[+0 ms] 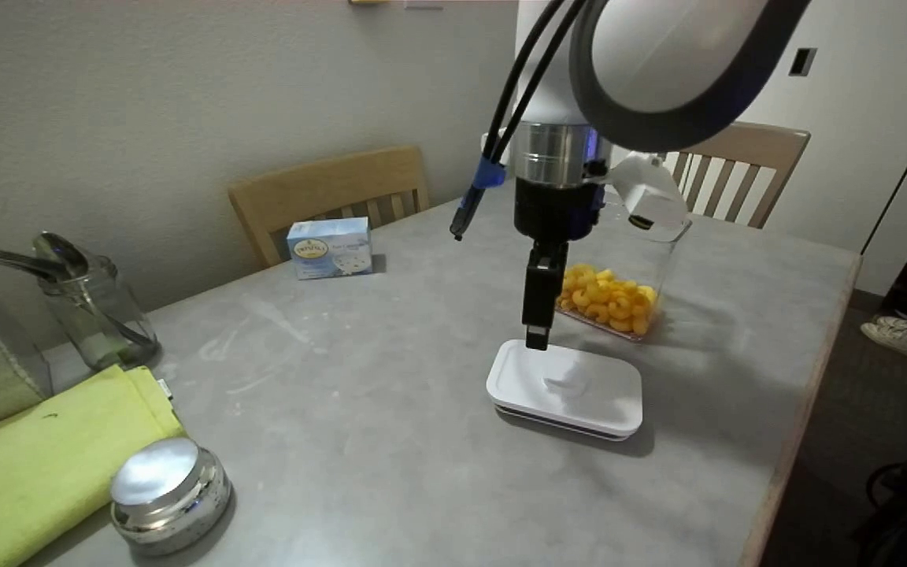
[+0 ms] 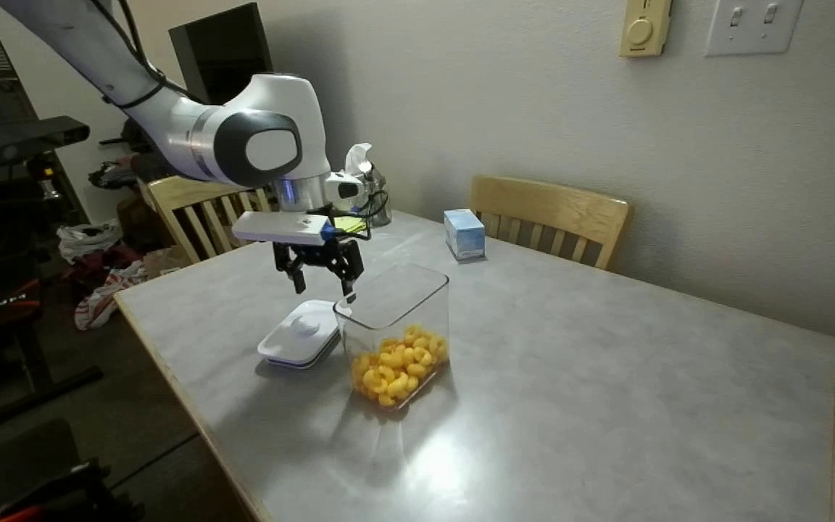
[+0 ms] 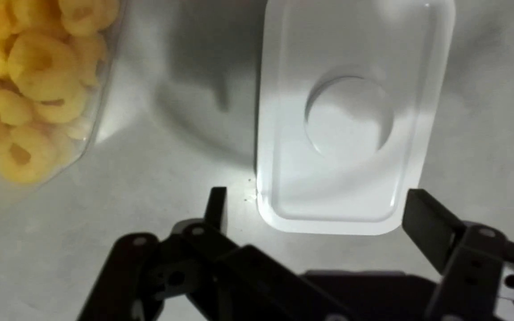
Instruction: Put the lid on the container and then press the button atop the lid
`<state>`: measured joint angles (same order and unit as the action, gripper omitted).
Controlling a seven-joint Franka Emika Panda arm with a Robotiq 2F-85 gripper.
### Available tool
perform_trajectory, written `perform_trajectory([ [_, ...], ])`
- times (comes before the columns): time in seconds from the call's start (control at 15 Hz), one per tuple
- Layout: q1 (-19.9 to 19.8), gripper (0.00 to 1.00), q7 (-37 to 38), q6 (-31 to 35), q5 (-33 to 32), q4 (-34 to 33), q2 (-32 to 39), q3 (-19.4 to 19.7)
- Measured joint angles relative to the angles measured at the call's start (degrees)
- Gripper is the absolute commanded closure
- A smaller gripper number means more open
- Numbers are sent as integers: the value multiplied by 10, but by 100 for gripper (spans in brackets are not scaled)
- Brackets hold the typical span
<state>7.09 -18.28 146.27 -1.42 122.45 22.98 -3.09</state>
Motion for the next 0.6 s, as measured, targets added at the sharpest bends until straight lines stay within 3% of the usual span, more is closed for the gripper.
perform_trajectory([
  [0.27,0,0,27,-15,-55,-33,42,7],
  [0.6,0,0,57,-74,-44,-58,62,-2],
])
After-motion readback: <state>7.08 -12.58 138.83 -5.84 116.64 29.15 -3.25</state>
